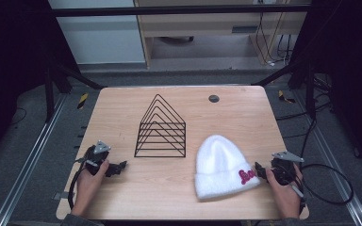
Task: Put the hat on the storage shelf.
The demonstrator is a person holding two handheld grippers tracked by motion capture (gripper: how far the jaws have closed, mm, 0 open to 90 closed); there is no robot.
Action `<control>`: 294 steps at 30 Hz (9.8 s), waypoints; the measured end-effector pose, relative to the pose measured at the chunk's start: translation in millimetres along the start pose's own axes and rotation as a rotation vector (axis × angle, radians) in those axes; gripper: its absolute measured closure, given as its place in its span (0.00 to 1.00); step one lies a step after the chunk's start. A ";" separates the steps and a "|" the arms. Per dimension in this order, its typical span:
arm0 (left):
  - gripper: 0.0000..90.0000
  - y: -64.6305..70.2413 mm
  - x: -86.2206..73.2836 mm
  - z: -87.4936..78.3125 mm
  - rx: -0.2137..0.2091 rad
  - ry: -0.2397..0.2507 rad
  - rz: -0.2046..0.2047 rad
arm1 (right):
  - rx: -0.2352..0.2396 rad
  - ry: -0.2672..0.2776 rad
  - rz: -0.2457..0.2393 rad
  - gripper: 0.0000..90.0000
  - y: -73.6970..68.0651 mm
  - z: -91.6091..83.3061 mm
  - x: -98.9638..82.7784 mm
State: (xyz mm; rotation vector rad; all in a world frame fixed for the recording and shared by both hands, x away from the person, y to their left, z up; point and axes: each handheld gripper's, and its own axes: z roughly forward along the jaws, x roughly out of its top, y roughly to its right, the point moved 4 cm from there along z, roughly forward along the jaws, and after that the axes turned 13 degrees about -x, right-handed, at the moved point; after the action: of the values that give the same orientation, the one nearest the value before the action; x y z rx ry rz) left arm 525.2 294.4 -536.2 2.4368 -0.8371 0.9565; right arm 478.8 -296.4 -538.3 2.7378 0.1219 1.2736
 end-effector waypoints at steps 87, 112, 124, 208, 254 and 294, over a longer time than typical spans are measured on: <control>0.00 1.7 0.5 0.7 0.003 0.001 -0.002 | 0.266 -0.188 -0.233 0.63 -114.8 47.6 105.6; 0.04 9.3 9.5 -9.4 0.038 0.057 0.012 | 0.346 0.157 -0.175 0.92 -93.9 -59.7 124.0; 0.05 27.6 22.3 -17.3 0.032 0.147 0.042 | 0.383 0.281 -0.150 0.93 -93.7 -101.7 145.6; 0.12 84.7 188.6 -87.5 -0.162 0.323 0.217 | 0.438 0.617 -0.149 0.93 -204.9 -185.3 369.3; 0.87 57.1 192.9 -75.4 -0.333 0.350 0.142 | 0.598 0.622 -0.207 0.93 -273.0 -199.9 366.2; 0.94 49.3 190.7 -82.5 -0.160 0.316 0.157 | 0.444 0.457 -0.130 0.92 -223.9 -120.6 338.7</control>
State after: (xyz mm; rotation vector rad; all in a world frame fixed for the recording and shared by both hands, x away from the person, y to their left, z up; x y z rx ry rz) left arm 565.9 228.9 -337.1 2.0388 -0.9573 1.2402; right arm 599.1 -24.1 -236.9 2.6393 0.6863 2.0109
